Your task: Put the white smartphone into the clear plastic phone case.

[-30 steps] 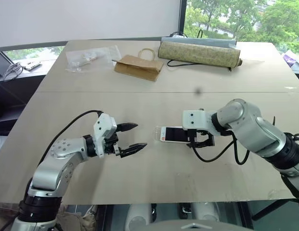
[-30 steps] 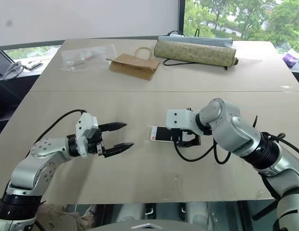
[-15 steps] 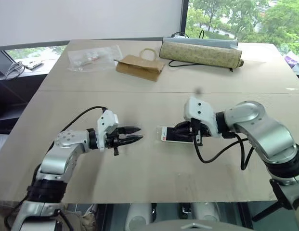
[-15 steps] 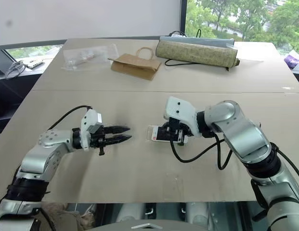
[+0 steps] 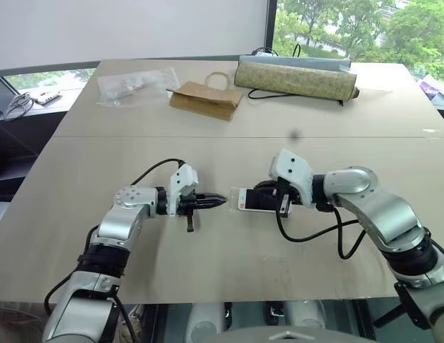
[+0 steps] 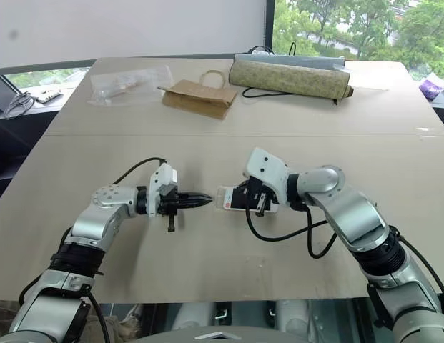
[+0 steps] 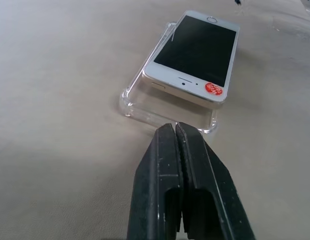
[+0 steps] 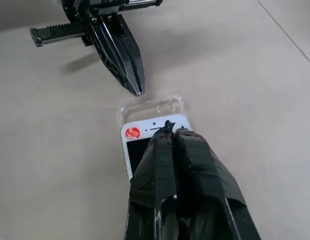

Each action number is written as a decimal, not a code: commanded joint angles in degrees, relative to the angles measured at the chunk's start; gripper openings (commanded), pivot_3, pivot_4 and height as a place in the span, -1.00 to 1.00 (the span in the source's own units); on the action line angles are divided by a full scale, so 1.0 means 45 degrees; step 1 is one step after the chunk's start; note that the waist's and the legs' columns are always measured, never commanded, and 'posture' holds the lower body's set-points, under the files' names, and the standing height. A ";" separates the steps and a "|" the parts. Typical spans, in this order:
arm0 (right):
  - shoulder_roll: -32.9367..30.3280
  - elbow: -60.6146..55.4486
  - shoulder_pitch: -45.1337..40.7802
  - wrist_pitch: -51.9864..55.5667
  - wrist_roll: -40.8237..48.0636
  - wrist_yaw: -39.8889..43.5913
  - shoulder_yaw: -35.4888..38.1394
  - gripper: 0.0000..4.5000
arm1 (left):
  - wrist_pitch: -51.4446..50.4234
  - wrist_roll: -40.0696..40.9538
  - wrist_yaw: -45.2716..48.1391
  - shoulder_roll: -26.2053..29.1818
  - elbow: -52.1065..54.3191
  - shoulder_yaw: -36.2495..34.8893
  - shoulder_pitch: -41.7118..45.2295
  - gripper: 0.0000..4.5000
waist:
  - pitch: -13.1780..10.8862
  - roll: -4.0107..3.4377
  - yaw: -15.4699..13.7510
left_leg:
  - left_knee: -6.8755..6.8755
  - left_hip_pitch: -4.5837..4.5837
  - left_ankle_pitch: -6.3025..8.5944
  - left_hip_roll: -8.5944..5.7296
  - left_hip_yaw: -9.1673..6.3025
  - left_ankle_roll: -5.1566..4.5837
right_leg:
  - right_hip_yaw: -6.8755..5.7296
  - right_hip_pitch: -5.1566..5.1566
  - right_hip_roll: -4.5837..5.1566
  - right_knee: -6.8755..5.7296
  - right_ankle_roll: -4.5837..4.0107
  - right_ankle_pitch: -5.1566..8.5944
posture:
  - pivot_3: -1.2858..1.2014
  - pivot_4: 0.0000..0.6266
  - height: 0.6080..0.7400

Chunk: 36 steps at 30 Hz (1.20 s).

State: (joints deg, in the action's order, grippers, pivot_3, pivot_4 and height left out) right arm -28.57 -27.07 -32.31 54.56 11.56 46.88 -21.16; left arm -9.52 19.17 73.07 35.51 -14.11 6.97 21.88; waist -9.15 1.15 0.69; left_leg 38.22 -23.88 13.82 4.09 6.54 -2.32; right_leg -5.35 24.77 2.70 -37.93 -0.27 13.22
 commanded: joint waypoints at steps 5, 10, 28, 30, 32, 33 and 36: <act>0.0344 0.0455 -0.0437 -0.0118 0.0009 -0.0382 -0.0523 -1.00 | 0.0407 -0.0186 0.0126 -0.0019 0.0219 -0.0068 -0.0148 -0.99 | 0.0000 0.0001 -0.0006 | 0.0003 0.0000 0.0000 0.0000 0.0000 0.0000 | -0.0001 -0.0001 0.0002 0.0000 0.0000 -0.0001 | 0.03 -0.52 1.00; -0.0021 0.1071 -0.0796 -0.0236 -0.0168 0.0040 -0.1374 -1.00 | 0.0282 -0.0239 -0.0092 -0.0117 0.0652 -0.0034 -0.0373 -0.99 | 0.0000 0.0001 -0.0002 | 0.0004 0.0000 0.0001 0.0000 0.0000 -0.0001 | 0.0000 -0.0001 0.0003 0.0000 0.0000 0.0000 | 0.03 -0.52 1.00; -0.0250 0.4857 -0.2023 -0.4141 -0.2906 0.1476 -0.3819 -1.00 | 0.0771 -0.0368 -0.0308 -0.0064 0.0446 -0.0163 -0.0801 -0.99 | 0.0029 0.0025 0.0007 | 0.0009 0.0013 0.0001 0.0005 0.0002 -0.0002 | -0.0002 -0.0008 0.0004 -0.0007 0.0000 -0.0001 | 0.03 -0.52 1.00; -0.0137 0.5001 -0.1989 -0.4496 -0.2996 0.1469 -0.3583 -1.00 | 0.0791 -0.0372 -0.0322 -0.0091 0.0429 -0.0149 -0.0808 -0.99 | 0.0031 0.0024 0.0008 | 0.0009 0.0020 0.0000 0.0005 0.0003 -0.0002 | -0.0001 -0.0012 0.0003 -0.0010 0.0000 -0.0001 | 0.03 -0.52 1.00; -0.0050 0.4754 -0.1956 -0.4475 -0.2615 0.1719 -0.3083 -1.00 | 0.0809 -0.0374 -0.0321 -0.0095 0.0413 -0.0137 -0.0812 -0.99 | 0.0032 0.0024 0.0010 | 0.0009 0.0024 0.0000 0.0007 0.0003 -0.0002 | -0.0002 -0.0014 0.0003 -0.0012 0.0001 -0.0001 | 0.03 -0.52 1.00; -0.0100 0.4309 -0.1951 -0.4184 -0.2138 0.1990 -0.2619 -1.00 | 0.0825 -0.0377 -0.0324 -0.0108 0.0392 -0.0127 -0.0808 -0.99 | 0.0032 0.0024 0.0008 | 0.0010 0.0023 0.0000 0.0007 0.0002 -0.0002 | -0.0002 -0.0014 0.0003 -0.0013 0.0001 -0.0001 | 0.03 -0.52 1.00; -0.0489 0.3125 -0.1921 -0.3472 -0.1271 0.2651 -0.1813 -1.00 | 0.0872 -0.0386 -0.0314 -0.0137 0.0324 -0.0108 -0.0789 -0.99 | 0.0029 0.0021 -0.0018 | 0.0010 0.0009 0.0000 0.0007 -0.0002 -0.0001 | -0.0001 -0.0011 0.0006 -0.0010 -0.0002 -0.0002 | 0.03 -0.52 1.00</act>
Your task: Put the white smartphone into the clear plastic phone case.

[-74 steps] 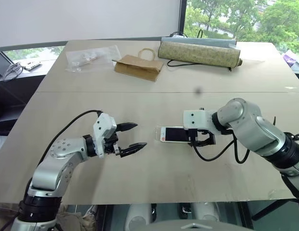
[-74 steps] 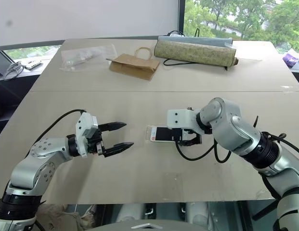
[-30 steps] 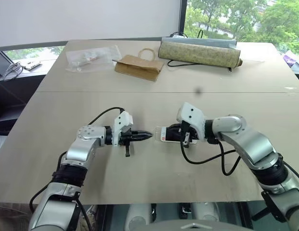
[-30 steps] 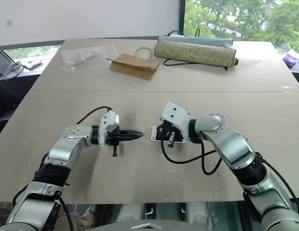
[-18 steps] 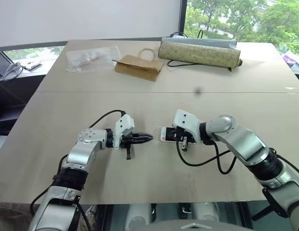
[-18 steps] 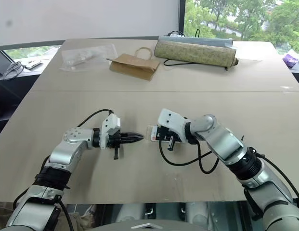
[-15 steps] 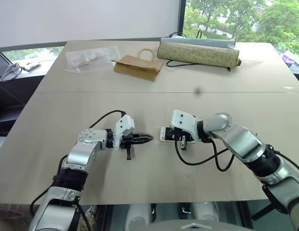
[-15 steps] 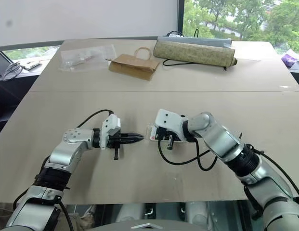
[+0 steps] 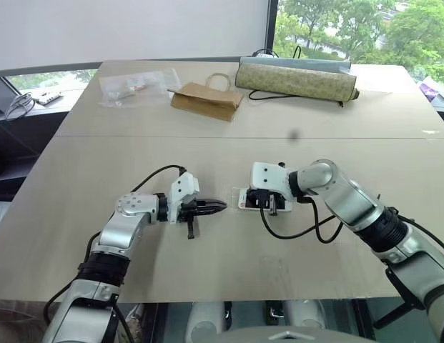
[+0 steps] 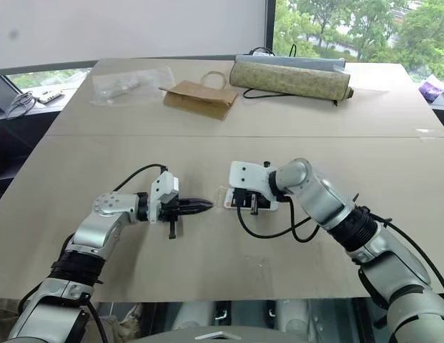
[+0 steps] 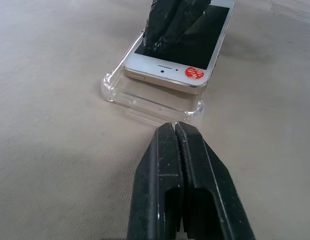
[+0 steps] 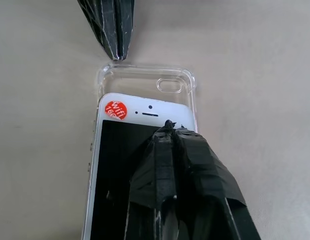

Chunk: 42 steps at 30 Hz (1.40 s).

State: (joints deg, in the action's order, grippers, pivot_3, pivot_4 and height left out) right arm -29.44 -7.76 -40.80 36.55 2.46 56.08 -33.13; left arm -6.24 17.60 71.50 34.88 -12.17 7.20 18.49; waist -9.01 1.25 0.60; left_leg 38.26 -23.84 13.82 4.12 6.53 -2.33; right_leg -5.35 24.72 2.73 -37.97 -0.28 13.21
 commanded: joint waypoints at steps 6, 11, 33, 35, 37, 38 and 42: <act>-0.0586 -0.2361 0.0046 0.1499 0.1421 0.0764 0.1326 -1.00 | 0.0236 -0.0034 -0.0009 -0.0042 -0.0213 -0.0180 0.0012 -0.99 | -0.0001 -0.0002 0.0005 | -0.0001 0.0002 0.0001 0.0000 -0.0002 -0.0001 | -0.0004 0.0001 0.0002 0.0000 0.0000 0.0000 | 0.03 -0.52 1.00; -0.0858 -0.3002 0.0424 0.1891 0.1484 0.0824 0.0946 -1.00 | 0.0231 -0.0026 -0.0014 -0.0041 -0.0232 -0.0198 0.0040 -0.99 | -0.0001 -0.0002 -0.0006 | 0.0000 0.0001 0.0001 -0.0001 -0.0004 -0.0002 | -0.0003 0.0001 0.0004 -0.0001 0.0000 0.0000 | 0.03 -0.52 1.00; -0.2066 -0.2092 0.0535 0.1020 0.0383 0.1680 -0.0353 -1.00 | 0.0134 0.0039 -0.0143 0.0005 0.0088 -0.0295 -0.0104 -0.99 | -0.0001 -0.0001 0.0000 | 0.0000 0.0001 0.0002 -0.0001 -0.0004 -0.0003 | -0.0004 0.0002 0.0005 0.0002 0.0002 0.0002 | 0.03 -0.52 1.00; -0.1948 -0.1860 0.0407 0.0898 0.0237 0.1634 -0.0337 -1.00 | 0.0130 0.0046 -0.0165 0.0000 0.0125 -0.0304 -0.0139 -0.99 | -0.0001 -0.0001 0.0000 | 0.0000 0.0001 0.0002 -0.0002 -0.0004 -0.0003 | -0.0004 0.0002 0.0004 0.0002 0.0001 0.0002 | 0.03 -0.52 1.00; -0.1898 -0.1768 0.0334 0.0818 0.0191 0.1698 -0.0294 -1.00 | 0.0121 0.0044 -0.0187 -0.0009 0.0167 -0.0315 -0.0178 -0.99 | -0.0002 -0.0002 -0.0001 | 0.0000 0.0002 0.0001 -0.0001 -0.0003 -0.0003 | -0.0005 0.0002 0.0004 0.0002 0.0002 0.0002 | 0.03 -0.52 1.00; -0.1891 -0.1762 0.0328 0.0796 0.0182 0.1745 -0.0274 -1.00 | 0.0115 0.0044 -0.0196 -0.0011 0.0186 -0.0318 -0.0194 -0.99 | -0.0002 -0.0002 0.0000 | 0.0000 0.0002 0.0001 -0.0001 -0.0004 -0.0003 | -0.0006 0.0002 0.0004 0.0002 0.0002 0.0002 | 0.03 -0.52 1.00; -0.2007 -0.2052 0.0425 0.0719 0.0459 0.2198 -0.0060 -1.00 | 0.0094 0.0065 -0.0226 -0.0015 0.0251 -0.0329 -0.0254 -0.99 | -0.0002 -0.0001 0.0000 | 0.0000 0.0001 0.0002 -0.0001 -0.0001 -0.0002 | -0.0004 0.0002 0.0004 0.0003 0.0002 0.0002 | 0.03 -0.52 1.00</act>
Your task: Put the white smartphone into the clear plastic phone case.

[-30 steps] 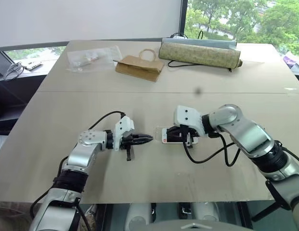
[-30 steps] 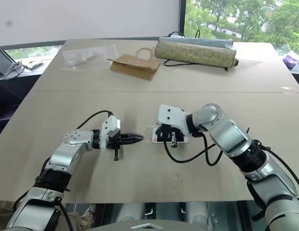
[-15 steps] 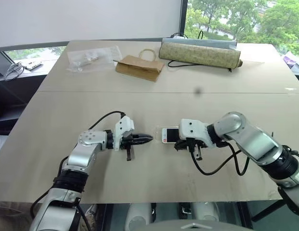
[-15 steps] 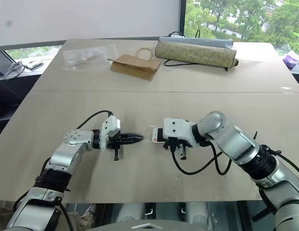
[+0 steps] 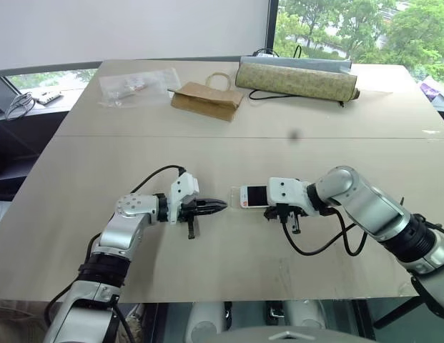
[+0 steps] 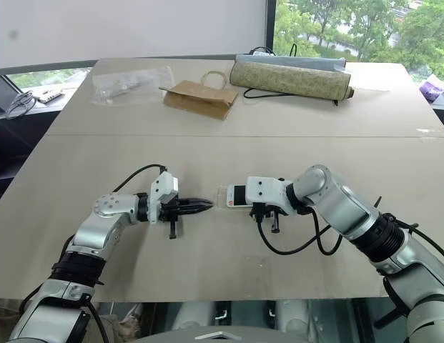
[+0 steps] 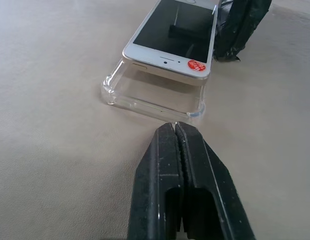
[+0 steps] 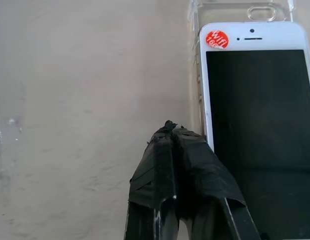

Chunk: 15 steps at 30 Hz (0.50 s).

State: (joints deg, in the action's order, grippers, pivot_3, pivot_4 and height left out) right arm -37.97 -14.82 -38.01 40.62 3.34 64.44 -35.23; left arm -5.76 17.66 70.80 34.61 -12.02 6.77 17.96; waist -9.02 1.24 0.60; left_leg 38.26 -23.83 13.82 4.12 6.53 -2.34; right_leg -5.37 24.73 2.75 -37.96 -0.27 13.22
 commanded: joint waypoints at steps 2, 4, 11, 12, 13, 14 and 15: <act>0.0119 -0.0938 -0.0109 0.0228 0.1176 0.0642 0.1025 -1.00 | -0.0021 0.0068 -0.0069 0.0050 0.0238 -0.0242 -0.0160 -0.99 | -0.0001 0.0000 0.0000 | 0.0000 0.0000 0.0000 0.0000 0.0000 0.0000 | -0.0001 0.0000 0.0000 0.0000 0.0000 0.0000 | 0.03 -0.52 1.00; 0.0515 -0.1219 -0.0186 0.0778 0.2021 0.0621 0.1644 -1.00 | -0.0037 0.0083 -0.0054 0.0056 0.0240 -0.0252 -0.0173 -0.99 | 0.0000 0.0000 0.0004 | -0.0001 0.0000 0.0000 0.0000 -0.0002 0.0000 | -0.0001 0.0000 0.0000 0.0001 0.0000 0.0000 | 0.03 -0.52 1.00; 0.1565 -0.0182 -0.0686 0.0426 0.1609 -0.0815 0.1960 -1.00 | -0.0158 0.0191 -0.0004 0.0065 0.0350 -0.0278 -0.0215 -0.99 | 0.0000 0.0001 0.0012 | 0.0001 0.0001 0.0000 0.0002 -0.0004 0.0000 | 0.0000 -0.0001 0.0001 -0.0002 -0.0001 -0.0001 | 0.03 -0.52 1.00; 0.1635 0.0138 -0.0733 0.0200 0.1339 -0.1039 0.1825 -1.00 | -0.0167 0.0200 -0.0011 0.0069 0.0365 -0.0285 -0.0219 -0.99 | 0.0000 0.0001 0.0011 | 0.0000 0.0001 0.0000 0.0002 -0.0003 0.0000 | -0.0001 -0.0001 0.0000 -0.0002 -0.0002 -0.0001 | 0.03 -0.52 1.00; 0.1684 0.0360 -0.0751 0.0006 0.1173 -0.1150 0.1733 -1.00 | -0.0181 0.0208 -0.0018 0.0073 0.0380 -0.0292 -0.0224 -0.99 | 0.0000 0.0001 0.0009 | 0.0000 0.0000 0.0000 0.0001 0.0000 0.0000 | -0.0001 -0.0001 0.0000 -0.0002 -0.0002 -0.0001 | 0.03 -0.52 1.00; 0.1836 0.0619 -0.0765 -0.0118 0.1068 -0.1332 0.1721 -1.00 | -0.0196 0.0212 -0.0030 0.0079 0.0393 -0.0303 -0.0228 -0.99 | 0.0000 0.0001 0.0003 | 0.0000 -0.0001 0.0000 0.0001 0.0001 0.0000 | -0.0001 0.0000 0.0000 -0.0001 -0.0002 -0.0001 | 0.03 -0.52 1.00; 0.1962 0.0832 -0.0783 -0.0195 0.0996 -0.1459 0.1722 -1.00 | -0.0209 0.0214 -0.0040 0.0083 0.0401 -0.0311 -0.0230 -0.99 | 0.0000 0.0001 0.0009 | 0.0000 -0.0002 0.0000 -0.0001 0.0002 0.0001 | 0.0000 -0.0001 0.0001 0.0000 -0.0002 -0.0001 | 0.03 -0.52 1.00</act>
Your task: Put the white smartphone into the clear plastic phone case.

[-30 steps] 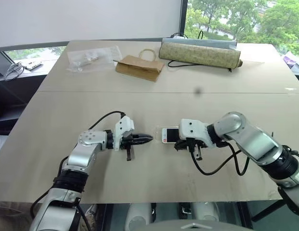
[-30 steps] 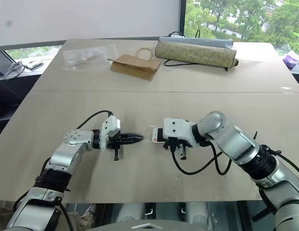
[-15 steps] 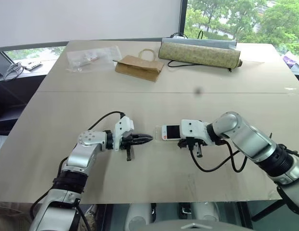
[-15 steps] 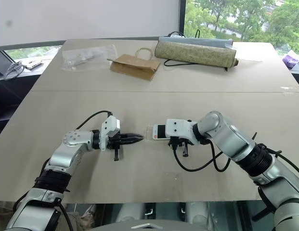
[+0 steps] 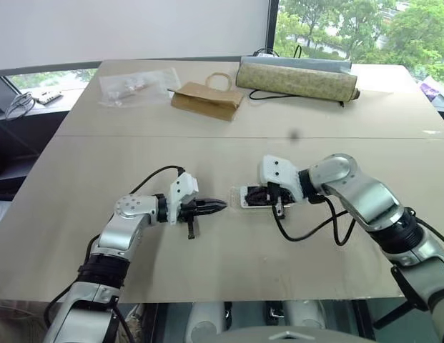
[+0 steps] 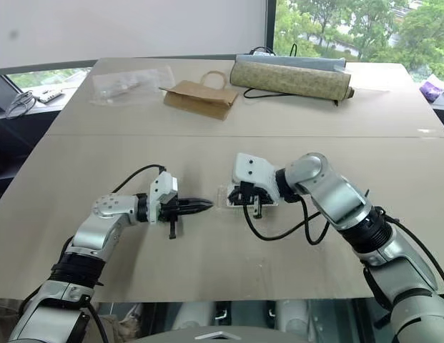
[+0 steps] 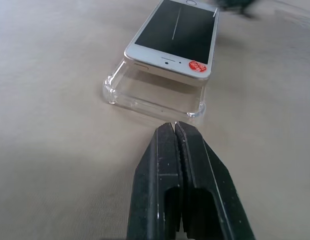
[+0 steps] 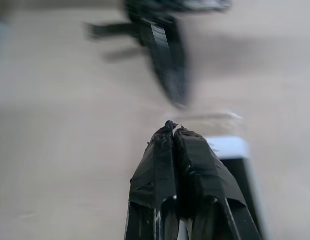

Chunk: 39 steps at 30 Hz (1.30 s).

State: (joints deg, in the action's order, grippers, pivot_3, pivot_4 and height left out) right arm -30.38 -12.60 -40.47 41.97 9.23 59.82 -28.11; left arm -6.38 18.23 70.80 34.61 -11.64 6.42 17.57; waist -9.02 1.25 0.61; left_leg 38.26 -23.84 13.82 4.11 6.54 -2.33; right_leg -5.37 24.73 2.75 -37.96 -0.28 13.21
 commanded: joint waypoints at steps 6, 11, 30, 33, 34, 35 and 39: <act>0.0435 0.1277 -0.0262 -0.1112 -0.1108 -0.0587 -0.0351 -1.00 | -0.0094 0.0018 -0.0146 0.0096 0.0407 -0.0317 -0.0197 -0.99 | -0.0001 -0.0001 0.0013 | -0.0001 0.0001 0.0000 0.0001 0.0004 0.0000 | 0.0001 0.0002 -0.0003 -0.0001 0.0000 0.0000 | 0.03 -0.52 1.00; 0.0460 0.1442 -0.0171 -0.1182 -0.1600 -0.0394 -0.0975 -1.00 | -0.0120 0.0020 -0.0226 0.0101 0.0487 -0.0361 -0.0247 -0.99 | -0.0001 -0.0002 0.0030 | -0.0002 0.0003 0.0000 0.0006 0.0002 0.0001 | 0.0003 0.0002 -0.0005 -0.0002 0.0000 0.0000 | 0.03 -0.52 1.00; 0.0355 0.2421 0.0584 -0.3907 -0.4452 -0.0408 -0.2605 -1.00 | -0.0428 0.0092 -0.0467 0.0124 0.0989 -0.0408 -0.0500 -0.99 | 0.0050 0.0001 0.0038 | -0.0002 0.0022 0.0000 0.0008 0.0007 0.0000 | 0.0006 -0.0005 -0.0008 -0.0005 0.0002 0.0001 | 0.03 -0.52 1.00; 0.0417 0.2696 0.0719 -0.4568 -0.4966 -0.0484 -0.2737 -1.00 | -0.0483 0.0103 -0.0470 0.0130 0.1033 -0.0419 -0.0510 -0.99 | 0.0082 0.0005 0.0038 | -0.0001 0.0029 0.0000 0.0008 0.0007 0.0001 | 0.0006 -0.0013 -0.0007 -0.0005 0.0003 0.0002 | 0.03 -0.52 1.00; 0.0440 0.2812 0.0789 -0.4783 -0.5127 -0.0493 -0.2801 -1.00 | -0.0501 0.0107 -0.0474 0.0132 0.1042 -0.0425 -0.0510 -0.99 | 0.0093 0.0003 0.0038 | -0.0001 0.0032 0.0000 0.0008 0.0006 0.0001 | 0.0005 -0.0016 -0.0007 -0.0005 0.0004 0.0003 | 0.03 -0.52 1.00; 0.0482 0.2927 0.0850 -0.4965 -0.5268 -0.0498 -0.2831 -1.00 | -0.0516 0.0109 -0.0478 0.0132 0.1048 -0.0429 -0.0510 -0.99 | 0.0112 0.0000 0.0038 | -0.0001 0.0034 0.0000 0.0008 0.0006 0.0000 | 0.0004 -0.0017 -0.0007 -0.0005 0.0009 0.0005 | 0.03 -0.52 1.00; 0.0583 0.3635 0.0993 -0.5947 -0.6099 -0.0611 -0.3127 -1.00 | -0.0570 0.0132 -0.0492 0.0128 0.1081 -0.0448 -0.0515 -0.99 | 0.0207 -0.0001 0.0040 | -0.0002 0.0049 0.0000 0.0011 0.0004 0.0001 | 0.0004 -0.0031 -0.0005 -0.0007 0.0016 0.0011 | 0.03 -0.52 1.00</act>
State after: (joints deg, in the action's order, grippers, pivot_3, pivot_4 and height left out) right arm -26.89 -1.46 -38.85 14.71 -15.32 55.92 -37.25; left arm -9.19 18.18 68.56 34.65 -9.20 5.40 15.43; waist -8.09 1.24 0.79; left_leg 38.25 -23.60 13.82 4.16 6.56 -2.33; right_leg -5.35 24.58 2.73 -38.00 -0.20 13.27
